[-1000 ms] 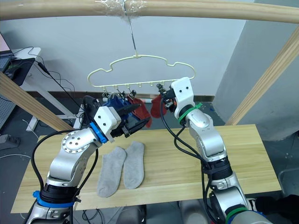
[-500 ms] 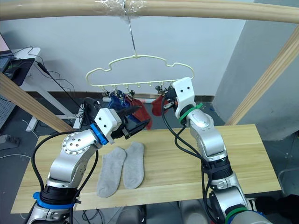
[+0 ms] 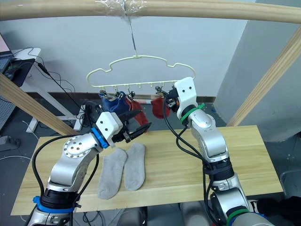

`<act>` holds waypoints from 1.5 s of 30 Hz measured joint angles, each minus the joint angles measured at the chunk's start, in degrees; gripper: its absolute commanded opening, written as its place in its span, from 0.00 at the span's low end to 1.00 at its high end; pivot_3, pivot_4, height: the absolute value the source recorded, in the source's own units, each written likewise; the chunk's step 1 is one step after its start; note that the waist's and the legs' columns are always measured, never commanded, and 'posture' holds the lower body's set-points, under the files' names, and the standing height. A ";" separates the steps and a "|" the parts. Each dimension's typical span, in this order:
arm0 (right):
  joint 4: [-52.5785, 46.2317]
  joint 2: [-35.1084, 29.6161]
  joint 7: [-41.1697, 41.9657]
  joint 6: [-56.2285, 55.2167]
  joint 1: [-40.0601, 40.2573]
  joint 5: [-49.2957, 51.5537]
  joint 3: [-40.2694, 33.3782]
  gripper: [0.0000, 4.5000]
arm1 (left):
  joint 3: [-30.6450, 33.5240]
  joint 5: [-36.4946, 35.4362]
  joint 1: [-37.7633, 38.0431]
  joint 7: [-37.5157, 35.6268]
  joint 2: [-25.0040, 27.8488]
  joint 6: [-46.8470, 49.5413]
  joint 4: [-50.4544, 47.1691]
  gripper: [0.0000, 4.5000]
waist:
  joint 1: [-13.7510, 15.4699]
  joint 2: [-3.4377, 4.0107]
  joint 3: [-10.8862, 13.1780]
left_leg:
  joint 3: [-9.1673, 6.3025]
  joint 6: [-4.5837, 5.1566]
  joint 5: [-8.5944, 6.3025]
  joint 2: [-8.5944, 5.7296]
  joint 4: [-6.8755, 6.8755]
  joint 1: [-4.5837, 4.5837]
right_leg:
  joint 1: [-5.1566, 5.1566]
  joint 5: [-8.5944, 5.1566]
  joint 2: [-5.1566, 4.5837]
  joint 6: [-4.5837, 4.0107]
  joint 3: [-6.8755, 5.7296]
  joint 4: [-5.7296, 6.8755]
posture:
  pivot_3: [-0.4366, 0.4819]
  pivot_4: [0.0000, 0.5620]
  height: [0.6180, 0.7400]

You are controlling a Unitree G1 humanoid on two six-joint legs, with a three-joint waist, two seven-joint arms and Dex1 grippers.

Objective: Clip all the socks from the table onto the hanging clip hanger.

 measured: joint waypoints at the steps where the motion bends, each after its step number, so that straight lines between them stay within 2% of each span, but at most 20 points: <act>1: 0.00 -0.01 0.00 0.00 0.00 -0.03 0.02 0.41 | -0.01 0.00 0.00 0.00 0.00 0.00 0.00 0.69 | 0.00 0.00 0.00 | 0.00 0.00 0.00 0.00 0.00 0.00 | 0.00 0.00 0.00 0.00 0.00 0.00 | 0.36 0.42 1.00; 21: 0.44 0.69 -0.76 -1.06 -0.50 -0.52 0.02 0.41 | -0.74 0.13 0.00 0.21 -0.04 0.08 -0.53 0.69 | 0.00 0.00 0.00 | 0.00 0.00 0.00 0.00 0.00 0.00 | 0.00 0.00 0.00 0.00 0.00 0.01 | 0.36 0.41 1.00; 24: 0.44 0.93 -1.01 -1.06 -0.50 -0.46 0.02 0.28 | -0.75 0.13 0.02 0.39 -0.04 0.10 -0.55 0.69 | 0.00 0.00 0.00 | 0.00 0.00 0.00 0.00 0.01 0.00 | 0.00 0.00 0.00 0.00 0.00 0.02 | 0.36 0.41 1.00; 26: 0.45 1.00 -1.07 -1.06 -0.50 -0.46 -0.01 0.13 | -0.75 0.18 0.14 0.61 -0.03 0.10 -0.55 0.69 | 0.00 0.00 0.00 | 0.00 0.00 0.00 0.00 0.00 0.00 | 0.00 0.00 0.00 -0.01 0.00 0.02 | 0.36 0.41 1.00; 29: 0.45 0.98 -1.08 -1.06 -0.50 -0.46 -0.08 0.00 | -0.75 0.42 0.81 0.71 -0.02 0.10 -0.55 0.69 | -0.01 0.00 0.00 | 0.00 0.00 0.00 0.00 0.00 0.00 | 0.00 0.00 0.00 -0.01 0.00 0.02 | 0.36 0.41 1.00; 37: 0.54 0.96 -1.03 -1.06 -0.53 -0.31 -0.18 0.00 | -0.89 2.85 6.68 2.10 0.02 0.01 -1.66 0.69 | -0.08 0.01 -0.01 | 0.00 0.00 0.00 0.01 0.00 0.02 | 0.00 0.00 0.00 -0.01 0.01 0.03 | 0.36 0.42 1.00; 40: 0.60 0.96 -1.01 -1.06 -0.54 -0.11 -0.30 0.00 | -1.10 4.13 10.47 4.06 -0.61 1.03 -1.57 0.79 | -0.05 0.01 -0.01 | 0.00 0.00 0.00 0.01 0.00 0.02 | -0.01 0.00 0.00 0.00 0.00 0.02 | 0.36 0.43 1.00; 43: 0.61 0.87 -0.97 -1.01 -0.55 -0.04 -0.53 0.00 | -1.38 6.27 13.67 8.76 -3.64 3.73 -0.18 0.98 | -0.03 0.01 -0.01 | 0.01 0.00 0.00 0.00 0.02 0.02 | 0.00 0.00 -0.02 0.00 0.01 0.03 | 0.36 0.43 1.00; 45: 0.61 0.70 -0.87 -0.85 -0.54 -0.01 -0.57 0.00 | -1.55 7.68 14.37 13.28 -6.82 6.56 1.77 0.99 | -0.01 0.01 -0.01 | 0.00 0.01 0.00 0.00 0.03 0.02 | 0.01 0.00 -0.01 -0.01 0.00 0.06 | 0.36 0.44 1.00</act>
